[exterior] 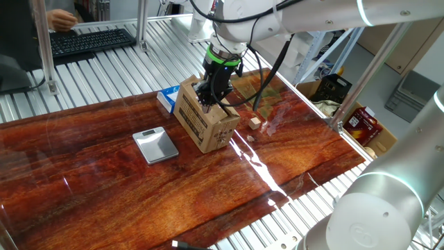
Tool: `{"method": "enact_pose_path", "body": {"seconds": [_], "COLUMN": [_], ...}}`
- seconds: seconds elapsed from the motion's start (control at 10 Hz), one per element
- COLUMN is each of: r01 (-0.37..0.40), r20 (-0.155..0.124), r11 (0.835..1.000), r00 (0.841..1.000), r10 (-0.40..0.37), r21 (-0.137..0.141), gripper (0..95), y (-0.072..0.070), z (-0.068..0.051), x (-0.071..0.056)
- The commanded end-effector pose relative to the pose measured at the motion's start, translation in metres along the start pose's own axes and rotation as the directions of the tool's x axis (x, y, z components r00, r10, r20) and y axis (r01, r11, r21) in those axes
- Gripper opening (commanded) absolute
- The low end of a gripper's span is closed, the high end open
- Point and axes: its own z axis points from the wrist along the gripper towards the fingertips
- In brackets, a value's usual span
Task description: Open a box
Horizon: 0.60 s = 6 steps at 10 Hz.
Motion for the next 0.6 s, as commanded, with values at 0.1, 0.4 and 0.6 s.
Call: {"method": "enact_pose_path", "body": {"seconds": [0.1, 0.4, 0.6], "r01": [0.003, 0.023, 0.033], "r20": [0.007, 0.009, 0.01], "r11": [1.0, 1.0, 0.999], "r00": [1.0, 1.0, 0.999], "r10": [-0.003, -0.023, -0.033], "r21": [0.001, -0.002, -0.003], "gripper": [0.0, 0.0, 0.0], "y": [-0.0008, -0.0046, -0.0066], "z": [0.0, 0.0002, 0.0], "x": [-0.0009, -0.0046, -0.0067]}}
